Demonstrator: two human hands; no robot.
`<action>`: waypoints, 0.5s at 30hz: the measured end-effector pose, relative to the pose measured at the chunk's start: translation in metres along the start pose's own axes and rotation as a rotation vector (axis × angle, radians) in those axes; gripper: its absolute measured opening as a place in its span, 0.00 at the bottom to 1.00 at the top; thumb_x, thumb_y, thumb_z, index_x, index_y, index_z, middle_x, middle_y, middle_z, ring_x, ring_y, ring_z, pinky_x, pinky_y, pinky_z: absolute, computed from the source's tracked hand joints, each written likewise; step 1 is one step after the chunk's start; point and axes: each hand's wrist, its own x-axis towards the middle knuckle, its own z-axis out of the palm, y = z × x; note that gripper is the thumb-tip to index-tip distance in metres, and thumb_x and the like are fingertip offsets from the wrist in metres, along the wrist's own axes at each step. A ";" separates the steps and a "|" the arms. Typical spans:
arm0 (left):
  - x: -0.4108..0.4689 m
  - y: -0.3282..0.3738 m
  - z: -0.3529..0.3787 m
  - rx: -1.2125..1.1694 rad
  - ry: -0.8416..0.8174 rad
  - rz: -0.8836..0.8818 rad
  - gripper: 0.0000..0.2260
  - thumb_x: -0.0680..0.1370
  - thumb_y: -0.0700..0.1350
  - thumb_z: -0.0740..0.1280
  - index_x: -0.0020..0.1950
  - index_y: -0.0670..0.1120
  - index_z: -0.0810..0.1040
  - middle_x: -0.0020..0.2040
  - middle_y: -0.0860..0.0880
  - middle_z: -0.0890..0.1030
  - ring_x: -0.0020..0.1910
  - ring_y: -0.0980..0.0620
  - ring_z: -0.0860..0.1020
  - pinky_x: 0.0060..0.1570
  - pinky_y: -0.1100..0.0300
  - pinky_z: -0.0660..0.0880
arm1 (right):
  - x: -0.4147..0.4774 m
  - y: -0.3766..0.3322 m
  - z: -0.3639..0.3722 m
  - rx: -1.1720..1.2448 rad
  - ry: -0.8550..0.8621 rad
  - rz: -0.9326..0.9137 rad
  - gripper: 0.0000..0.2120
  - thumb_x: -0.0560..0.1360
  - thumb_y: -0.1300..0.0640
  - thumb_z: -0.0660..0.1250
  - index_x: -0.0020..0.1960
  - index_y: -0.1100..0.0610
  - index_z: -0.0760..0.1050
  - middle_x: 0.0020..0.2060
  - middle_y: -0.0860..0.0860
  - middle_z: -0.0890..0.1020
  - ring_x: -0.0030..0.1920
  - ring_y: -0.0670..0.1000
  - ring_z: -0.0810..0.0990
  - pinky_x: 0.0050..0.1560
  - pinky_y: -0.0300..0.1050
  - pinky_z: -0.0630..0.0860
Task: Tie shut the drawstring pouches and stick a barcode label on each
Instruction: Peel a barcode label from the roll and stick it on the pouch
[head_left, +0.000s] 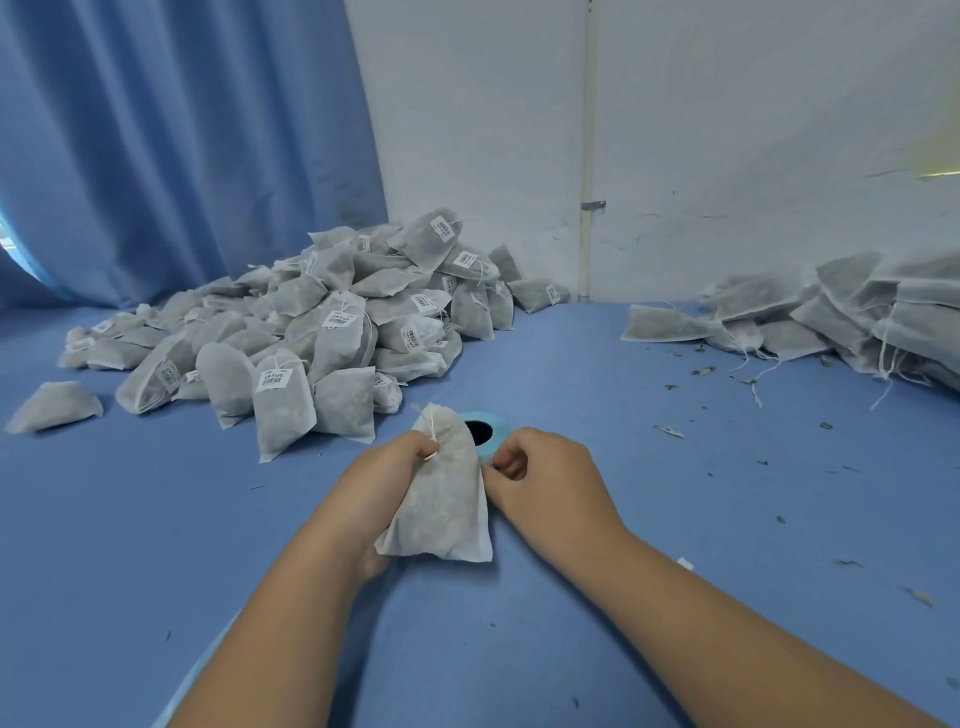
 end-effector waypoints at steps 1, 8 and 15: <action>0.000 0.000 0.000 0.014 0.003 0.014 0.13 0.75 0.50 0.66 0.53 0.43 0.80 0.46 0.45 0.82 0.42 0.47 0.80 0.33 0.59 0.73 | 0.000 -0.001 0.000 0.008 0.000 0.011 0.06 0.72 0.52 0.68 0.42 0.56 0.78 0.37 0.46 0.81 0.41 0.48 0.79 0.45 0.46 0.77; -0.009 0.003 0.008 0.066 -0.008 0.153 0.07 0.74 0.49 0.64 0.41 0.48 0.78 0.42 0.47 0.80 0.43 0.47 0.77 0.38 0.57 0.72 | -0.001 -0.003 -0.006 0.126 -0.049 0.096 0.05 0.70 0.53 0.70 0.38 0.54 0.81 0.33 0.44 0.82 0.35 0.44 0.79 0.37 0.35 0.74; -0.015 0.007 0.012 0.081 -0.021 0.143 0.07 0.76 0.49 0.63 0.44 0.49 0.79 0.41 0.50 0.80 0.42 0.50 0.78 0.40 0.55 0.70 | 0.007 -0.002 -0.017 0.297 -0.179 0.234 0.08 0.68 0.56 0.71 0.38 0.61 0.82 0.35 0.58 0.82 0.33 0.46 0.73 0.36 0.42 0.71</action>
